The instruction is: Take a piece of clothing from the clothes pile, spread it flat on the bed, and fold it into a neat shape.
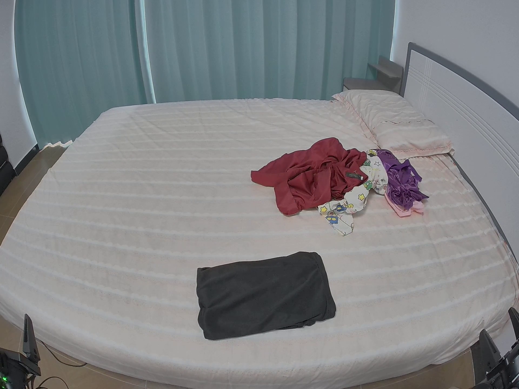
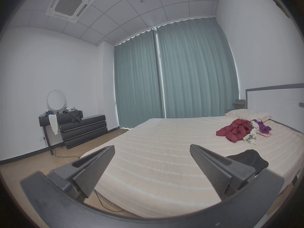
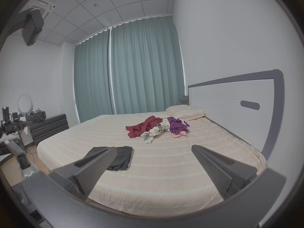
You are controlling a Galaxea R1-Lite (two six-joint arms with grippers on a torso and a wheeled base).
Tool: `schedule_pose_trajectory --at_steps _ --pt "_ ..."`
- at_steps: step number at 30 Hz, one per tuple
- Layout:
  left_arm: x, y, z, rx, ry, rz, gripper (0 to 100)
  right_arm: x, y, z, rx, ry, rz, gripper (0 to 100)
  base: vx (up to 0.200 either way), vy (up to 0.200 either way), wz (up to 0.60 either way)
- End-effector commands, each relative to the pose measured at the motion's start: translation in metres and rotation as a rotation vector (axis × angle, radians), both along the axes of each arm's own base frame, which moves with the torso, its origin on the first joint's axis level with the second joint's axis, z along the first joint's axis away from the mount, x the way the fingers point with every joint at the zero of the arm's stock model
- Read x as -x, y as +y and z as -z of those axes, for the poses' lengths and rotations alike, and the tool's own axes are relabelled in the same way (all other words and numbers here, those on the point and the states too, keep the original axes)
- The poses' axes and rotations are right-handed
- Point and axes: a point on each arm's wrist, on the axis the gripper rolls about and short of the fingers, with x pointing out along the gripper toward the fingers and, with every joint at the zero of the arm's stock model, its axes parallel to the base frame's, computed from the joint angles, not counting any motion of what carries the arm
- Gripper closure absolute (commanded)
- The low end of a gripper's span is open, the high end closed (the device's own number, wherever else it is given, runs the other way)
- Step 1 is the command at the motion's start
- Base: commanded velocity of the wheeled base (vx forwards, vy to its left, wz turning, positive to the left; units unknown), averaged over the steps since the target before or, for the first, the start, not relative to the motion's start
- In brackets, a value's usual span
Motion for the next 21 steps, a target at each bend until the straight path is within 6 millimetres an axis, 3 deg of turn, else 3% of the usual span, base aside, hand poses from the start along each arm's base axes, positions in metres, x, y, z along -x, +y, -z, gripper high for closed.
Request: schedule_pose_trajectory --at_steps 1,3,5,10,21 --pt "0.0008 -0.0003 0.0052 -0.017 -0.002 0.017 0 0.0005 0.0003 0.0001 0.013 -0.018 -0.011 0 0.0 0.0 0.0" --pt "0.0006 -0.0008 0.0052 -0.027 0.002 0.038 0 0.0001 0.0005 -0.0002 0.048 -0.031 -0.02 0 0.0 0.0 0.0" --pt "-0.0003 -0.0037 0.0056 -0.034 0.004 0.173 0 -0.0015 0.0018 -0.0001 0.176 -0.086 -0.076 0 0.0 0.0 0.0" --pt "-0.0009 -0.0086 0.0066 -0.003 -0.001 0.395 0 -0.0018 0.003 -0.0001 0.205 -0.108 -0.126 0 0.0 0.0 0.0" --pt "-0.0009 -0.0089 0.012 0.047 0.045 0.412 0 -0.0014 -0.0011 0.0067 0.074 0.006 0.052 0 0.0 0.0 0.0"
